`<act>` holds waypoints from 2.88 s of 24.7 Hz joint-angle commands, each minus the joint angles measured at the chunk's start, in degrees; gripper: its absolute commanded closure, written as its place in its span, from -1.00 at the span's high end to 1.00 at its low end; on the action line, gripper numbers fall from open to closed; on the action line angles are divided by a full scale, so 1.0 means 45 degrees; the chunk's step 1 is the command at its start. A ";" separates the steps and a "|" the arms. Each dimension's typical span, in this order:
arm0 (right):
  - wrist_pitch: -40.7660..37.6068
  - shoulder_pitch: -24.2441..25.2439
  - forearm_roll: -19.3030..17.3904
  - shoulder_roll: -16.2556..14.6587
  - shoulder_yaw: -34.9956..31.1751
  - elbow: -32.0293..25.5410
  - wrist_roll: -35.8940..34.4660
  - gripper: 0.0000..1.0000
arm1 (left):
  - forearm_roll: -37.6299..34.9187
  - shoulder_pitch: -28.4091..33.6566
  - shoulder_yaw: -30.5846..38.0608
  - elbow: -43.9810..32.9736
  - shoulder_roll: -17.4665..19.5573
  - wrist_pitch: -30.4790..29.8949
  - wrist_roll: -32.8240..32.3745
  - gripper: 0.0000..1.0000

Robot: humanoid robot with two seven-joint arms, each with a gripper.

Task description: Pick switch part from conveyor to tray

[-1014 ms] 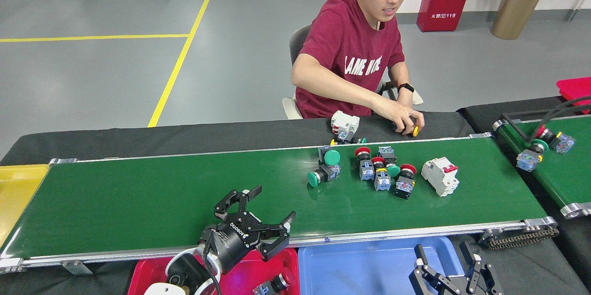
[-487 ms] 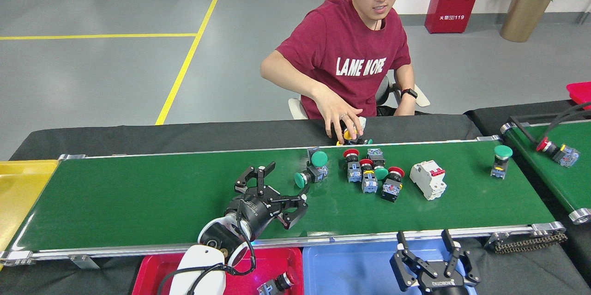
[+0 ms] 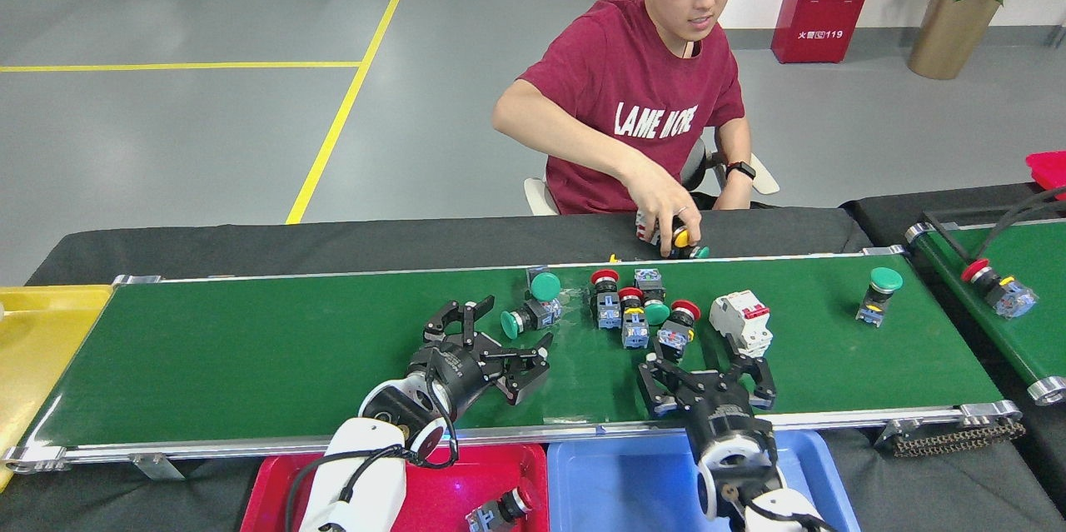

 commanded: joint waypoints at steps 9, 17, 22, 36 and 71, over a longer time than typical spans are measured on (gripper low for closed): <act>-0.2624 -0.1548 -0.2079 -0.0253 0.0375 0.1663 -0.0386 -0.63 | 0.0001 -0.0409 0.0015 0.0986 -0.0011 0.0461 0.0519 0.53; -0.4070 -0.1313 -0.2567 -0.0585 0.0336 0.0784 -0.0249 -0.62 | 0.0431 -0.0292 0.0367 0.1416 0.0146 0.0403 0.0539 -0.78; -0.6316 0.0874 -0.3251 -0.2089 0.0317 -0.3025 -0.0210 -0.59 | 0.1212 0.1290 0.0367 -0.0772 0.0439 -0.0750 0.0539 -0.89; -1.0808 0.3374 -0.4013 -0.1699 0.0727 -0.5622 0.0864 0.99 | 0.2794 0.9435 0.3492 -0.9424 0.3173 -0.5320 0.0441 1.00; -0.3972 0.7476 -0.1200 -0.1425 -0.4957 -0.6404 -0.2749 0.92 | -0.0136 0.3302 0.5035 -0.3662 0.0888 0.1301 0.0383 1.00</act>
